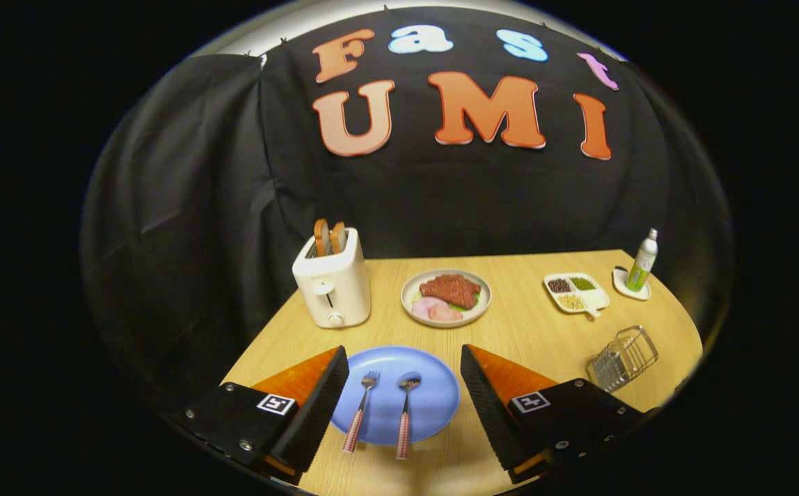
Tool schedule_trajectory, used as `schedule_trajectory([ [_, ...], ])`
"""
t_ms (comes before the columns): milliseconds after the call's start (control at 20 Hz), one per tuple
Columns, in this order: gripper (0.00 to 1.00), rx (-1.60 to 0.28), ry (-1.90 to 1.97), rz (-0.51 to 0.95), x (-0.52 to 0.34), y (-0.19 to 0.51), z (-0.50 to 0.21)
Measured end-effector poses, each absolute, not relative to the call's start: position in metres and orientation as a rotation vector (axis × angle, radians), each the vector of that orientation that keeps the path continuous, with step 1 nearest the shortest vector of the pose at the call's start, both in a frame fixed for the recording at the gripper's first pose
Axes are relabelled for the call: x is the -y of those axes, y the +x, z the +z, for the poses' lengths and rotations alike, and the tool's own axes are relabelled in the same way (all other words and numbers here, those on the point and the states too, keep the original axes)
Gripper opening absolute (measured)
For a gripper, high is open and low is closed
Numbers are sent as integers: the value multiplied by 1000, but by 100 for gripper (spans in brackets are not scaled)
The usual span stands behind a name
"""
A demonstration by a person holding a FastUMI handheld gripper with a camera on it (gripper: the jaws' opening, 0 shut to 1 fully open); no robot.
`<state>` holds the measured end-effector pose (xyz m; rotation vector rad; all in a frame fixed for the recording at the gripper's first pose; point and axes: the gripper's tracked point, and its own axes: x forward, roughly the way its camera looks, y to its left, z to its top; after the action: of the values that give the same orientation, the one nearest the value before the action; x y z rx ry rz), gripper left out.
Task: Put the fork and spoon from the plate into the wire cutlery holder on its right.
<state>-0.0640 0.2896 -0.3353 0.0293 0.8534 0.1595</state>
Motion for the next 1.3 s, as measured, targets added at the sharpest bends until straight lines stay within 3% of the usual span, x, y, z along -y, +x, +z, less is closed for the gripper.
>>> schedule_trajectory([
  [400, 94, -1222, -29, 71, -288, -102, -421],
  [900, 69, -1568, -164, 85, -298, -133, -483],
  [1300, 26, -1710, -187, 116, -298, -132, -485],
])
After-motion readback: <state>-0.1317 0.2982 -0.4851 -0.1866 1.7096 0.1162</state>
